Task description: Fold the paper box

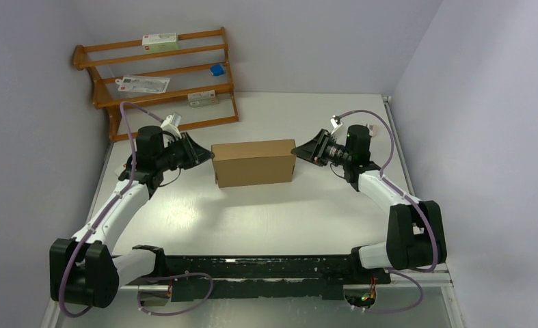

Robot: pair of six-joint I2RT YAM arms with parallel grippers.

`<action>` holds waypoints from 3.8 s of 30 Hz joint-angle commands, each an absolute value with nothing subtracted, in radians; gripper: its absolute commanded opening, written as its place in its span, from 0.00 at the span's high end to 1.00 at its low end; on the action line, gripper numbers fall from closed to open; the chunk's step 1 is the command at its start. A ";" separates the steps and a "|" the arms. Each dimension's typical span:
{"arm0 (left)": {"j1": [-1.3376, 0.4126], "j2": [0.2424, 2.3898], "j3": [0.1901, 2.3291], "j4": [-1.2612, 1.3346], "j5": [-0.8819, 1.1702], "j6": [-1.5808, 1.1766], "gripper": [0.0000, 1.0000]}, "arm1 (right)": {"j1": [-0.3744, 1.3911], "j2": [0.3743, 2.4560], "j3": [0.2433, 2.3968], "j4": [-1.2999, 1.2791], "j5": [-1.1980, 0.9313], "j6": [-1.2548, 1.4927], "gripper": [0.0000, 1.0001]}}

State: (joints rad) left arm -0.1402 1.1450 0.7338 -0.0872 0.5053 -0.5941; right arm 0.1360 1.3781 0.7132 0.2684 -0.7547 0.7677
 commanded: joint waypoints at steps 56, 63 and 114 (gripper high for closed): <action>-0.135 1.248 0.907 -0.124 0.419 -0.650 0.43 | 0.120 1.456 0.866 0.217 -0.741 0.745 0.50; -0.114 1.246 0.904 -0.103 0.424 -0.656 0.41 | 0.120 1.459 0.864 0.257 -0.765 0.782 0.49; -0.053 1.411 0.890 -0.314 0.408 -0.465 0.68 | 0.146 1.667 0.639 0.057 -0.468 0.664 1.00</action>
State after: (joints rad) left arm -0.0822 1.3731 0.9295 -0.1219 0.5579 -0.5602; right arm 0.1459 1.5406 0.7116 0.5343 -0.7452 0.8078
